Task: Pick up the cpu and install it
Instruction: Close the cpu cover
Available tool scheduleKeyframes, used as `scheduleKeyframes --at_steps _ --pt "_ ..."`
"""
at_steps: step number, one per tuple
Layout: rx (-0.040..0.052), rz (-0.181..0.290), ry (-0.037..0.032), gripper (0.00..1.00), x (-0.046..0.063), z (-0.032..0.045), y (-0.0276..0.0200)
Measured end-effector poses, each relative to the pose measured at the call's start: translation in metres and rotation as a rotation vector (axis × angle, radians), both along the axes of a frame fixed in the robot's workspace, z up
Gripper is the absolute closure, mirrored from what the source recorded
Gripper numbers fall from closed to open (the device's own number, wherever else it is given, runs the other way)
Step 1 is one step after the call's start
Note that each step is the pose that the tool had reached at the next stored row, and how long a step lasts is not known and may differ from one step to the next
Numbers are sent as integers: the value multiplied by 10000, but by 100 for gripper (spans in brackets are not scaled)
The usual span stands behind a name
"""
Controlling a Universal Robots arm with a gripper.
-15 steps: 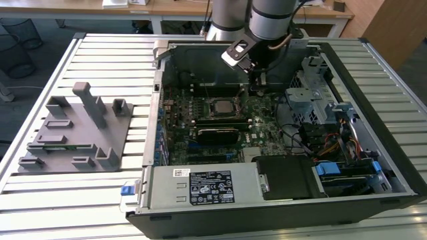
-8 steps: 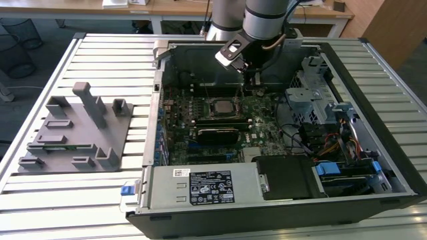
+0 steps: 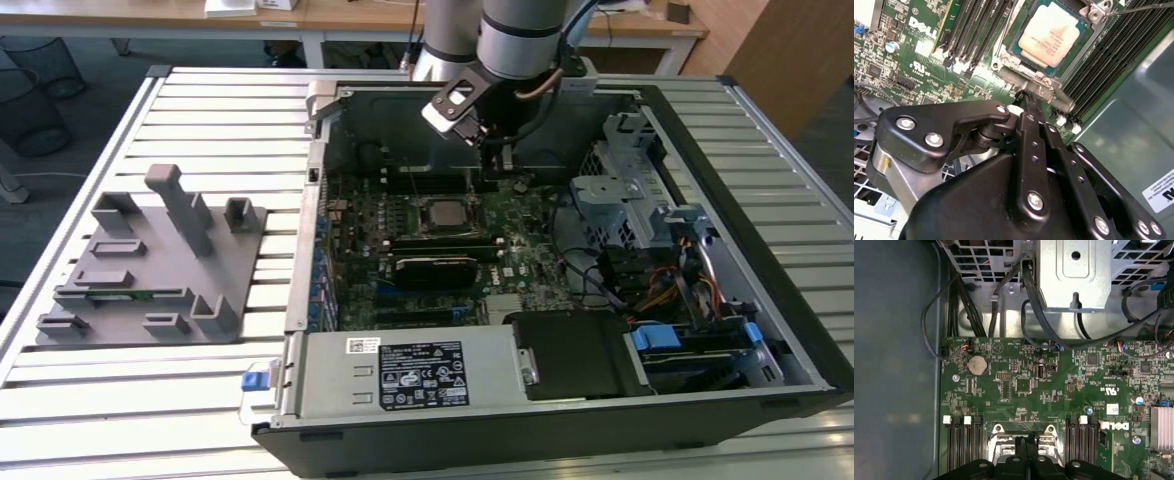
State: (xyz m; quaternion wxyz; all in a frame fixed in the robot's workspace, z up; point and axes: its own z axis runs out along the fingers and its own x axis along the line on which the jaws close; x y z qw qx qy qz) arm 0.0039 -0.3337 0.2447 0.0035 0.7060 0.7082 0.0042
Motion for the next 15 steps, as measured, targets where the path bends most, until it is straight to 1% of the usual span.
scheduleKeyframes --at_steps 9,12,15 --pt "1 -1 -1 89 -14 -3 0" --pt "2 0 -8 89 -87 -15 0" --pt "1 0 -8 89 -112 -26 0"
